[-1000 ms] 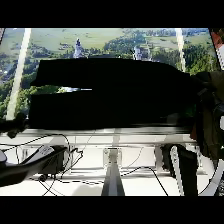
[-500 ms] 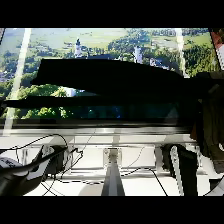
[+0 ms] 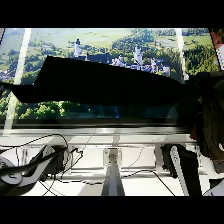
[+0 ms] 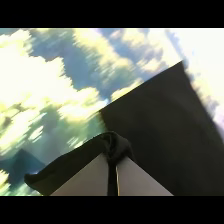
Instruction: Fold the clothes and pants, and hang the long-sleeved shirts on hangers.
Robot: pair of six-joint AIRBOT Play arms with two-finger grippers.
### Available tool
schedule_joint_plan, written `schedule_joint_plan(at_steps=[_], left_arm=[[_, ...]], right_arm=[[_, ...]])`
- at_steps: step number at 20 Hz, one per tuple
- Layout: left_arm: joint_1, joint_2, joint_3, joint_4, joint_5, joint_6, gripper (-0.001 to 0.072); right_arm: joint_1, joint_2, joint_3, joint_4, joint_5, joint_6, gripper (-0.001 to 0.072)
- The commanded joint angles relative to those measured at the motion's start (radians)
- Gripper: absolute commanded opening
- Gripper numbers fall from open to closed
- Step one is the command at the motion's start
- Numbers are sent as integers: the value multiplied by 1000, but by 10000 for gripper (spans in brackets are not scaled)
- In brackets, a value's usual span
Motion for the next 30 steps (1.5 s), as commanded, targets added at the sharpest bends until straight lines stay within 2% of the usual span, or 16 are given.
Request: schedule_joint_plan(at_steps=[1, 4, 8, 14, 15, 16, 19, 21, 22, 23, 24, 27, 28, 30], left_arm=[[-187, -148, 93, -4, 153, -51, 5], [-340, -333, 221, -4, 269, -53, 5], [-418, -562, 378, -4, 305, -165, 5], [-449, -671, 457, -11, 389, -172, 17], [-453, -671, 457, -11, 399, -171, 267], [-454, -668, 458, -11, 409, -172, 720], [-438, -630, 458, -11, 376, -171, 706], [-409, -584, 458, -7, 316, -172, 694], [-387, -563, 458, 0, 271, -172, 666], [-354, -543, 458, 0, 203, -172, 533], [-319, -531, 458, 1, 128, -172, 475], [-222, -518, 443, 2, -125, -172, 475], [-205, -504, 411, 2, -166, -172, 475], [-198, -438, 290, 19, -143, -172, 474]], right_arm=[[0, -165, 3, 6, -114, 92, 14], [0, -311, 3, 5, -210, 175, 15], [0, -470, 3, 18, -393, 296, 15], [0, -591, 3, 138, -733, 323, 26], [0, -599, 3, 141, -769, 323, 250], [0, -598, 3, 141, -777, 323, 695], [0, -595, 4, 141, -762, 321, 698], [0, -595, 4, 141, -742, 321, 697], [0, -595, 4, 141, -730, 320, 697], [0, -595, 4, 141, -712, 320, 697], [0, -595, 4, 141, -694, 319, 697], [0, -595, 4, 140, -639, 310, 696], [0, -595, 4, 141, -626, 283, 696], [15, -595, 8, 141, -592, 134, 695]])
